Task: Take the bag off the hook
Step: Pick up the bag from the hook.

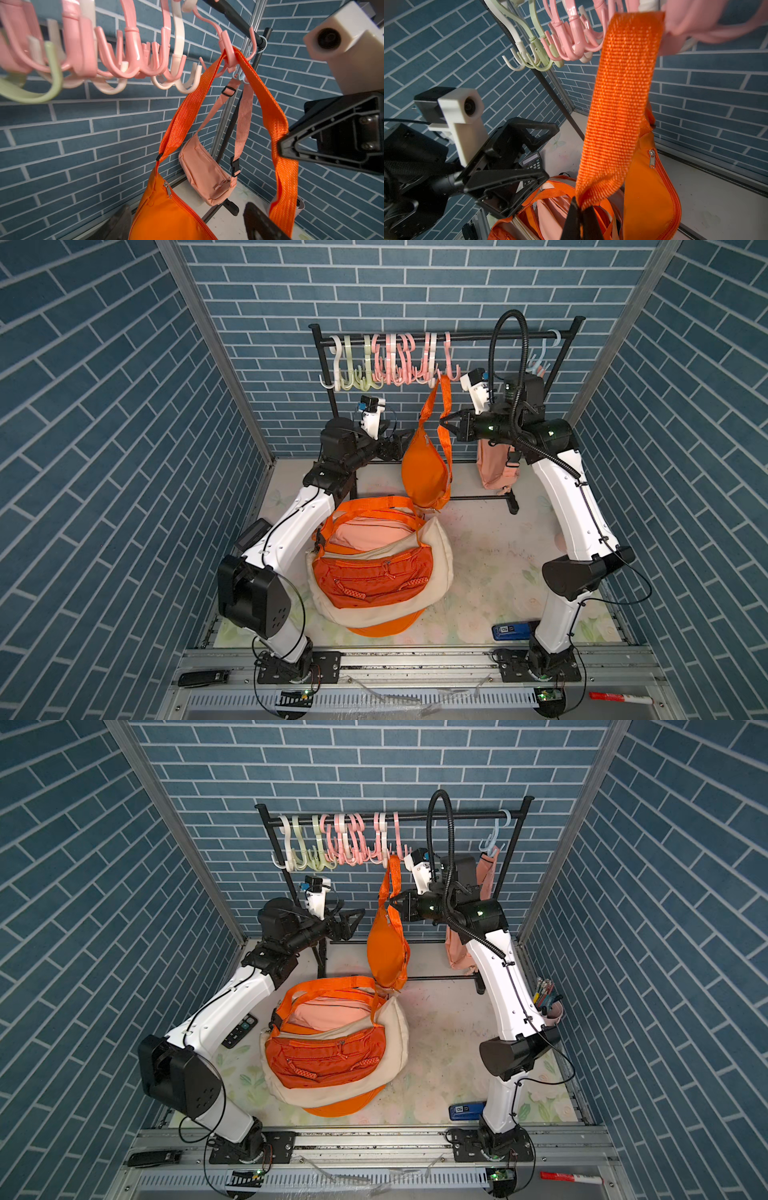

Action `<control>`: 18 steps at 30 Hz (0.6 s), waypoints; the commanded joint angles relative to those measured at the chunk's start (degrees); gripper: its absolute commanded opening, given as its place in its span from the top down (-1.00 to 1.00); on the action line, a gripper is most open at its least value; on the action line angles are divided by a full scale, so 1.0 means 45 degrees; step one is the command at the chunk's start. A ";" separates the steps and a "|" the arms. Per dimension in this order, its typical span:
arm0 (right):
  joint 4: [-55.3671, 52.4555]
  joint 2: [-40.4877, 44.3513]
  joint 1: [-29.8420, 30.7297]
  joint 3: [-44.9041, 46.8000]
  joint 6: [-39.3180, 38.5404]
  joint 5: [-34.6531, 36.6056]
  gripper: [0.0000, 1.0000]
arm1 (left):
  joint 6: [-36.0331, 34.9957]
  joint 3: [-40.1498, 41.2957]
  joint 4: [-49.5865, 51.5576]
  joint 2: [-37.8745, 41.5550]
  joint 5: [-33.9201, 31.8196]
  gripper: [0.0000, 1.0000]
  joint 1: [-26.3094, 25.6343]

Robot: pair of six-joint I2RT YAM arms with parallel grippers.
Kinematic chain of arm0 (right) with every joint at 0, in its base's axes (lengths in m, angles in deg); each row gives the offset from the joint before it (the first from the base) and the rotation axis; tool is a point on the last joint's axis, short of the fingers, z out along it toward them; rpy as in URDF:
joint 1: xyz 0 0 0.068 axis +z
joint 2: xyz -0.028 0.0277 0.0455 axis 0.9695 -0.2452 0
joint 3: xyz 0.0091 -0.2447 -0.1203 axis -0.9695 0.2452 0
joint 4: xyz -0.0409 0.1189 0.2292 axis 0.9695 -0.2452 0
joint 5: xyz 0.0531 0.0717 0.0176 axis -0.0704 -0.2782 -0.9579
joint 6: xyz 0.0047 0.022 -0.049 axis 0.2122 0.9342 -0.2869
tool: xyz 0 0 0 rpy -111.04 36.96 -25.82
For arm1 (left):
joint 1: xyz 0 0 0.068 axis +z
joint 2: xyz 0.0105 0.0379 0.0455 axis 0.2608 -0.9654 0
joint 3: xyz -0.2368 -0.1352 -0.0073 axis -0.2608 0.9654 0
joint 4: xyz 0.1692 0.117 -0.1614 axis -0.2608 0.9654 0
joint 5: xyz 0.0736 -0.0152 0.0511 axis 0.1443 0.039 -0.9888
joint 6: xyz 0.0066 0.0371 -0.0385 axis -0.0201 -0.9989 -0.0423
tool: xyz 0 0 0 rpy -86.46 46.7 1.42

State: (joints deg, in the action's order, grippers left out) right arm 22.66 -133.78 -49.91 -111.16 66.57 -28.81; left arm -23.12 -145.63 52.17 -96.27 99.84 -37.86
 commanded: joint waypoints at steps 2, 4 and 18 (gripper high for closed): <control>0.0706 0.0849 0.0170 0.1029 0.0113 -0.0751 1.00 | -0.0296 -0.1426 -0.0648 -0.1138 0.0657 -0.68 -0.0199; 0.0774 0.0927 0.0185 0.1142 0.0113 -0.0826 1.00 | -0.0296 -0.2017 -0.0811 -0.1718 0.0750 -0.66 -0.0273; 0.1716 0.1674 0.0206 0.2947 0.0645 -0.1515 1.00 | 0.0203 -0.5985 -0.2850 -0.5417 0.1247 -0.56 -0.0672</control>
State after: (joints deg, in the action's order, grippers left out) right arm 30.77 -128.32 -49.81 -98.78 68.23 -32.44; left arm -22.70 -169.56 42.64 -119.40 103.66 -40.17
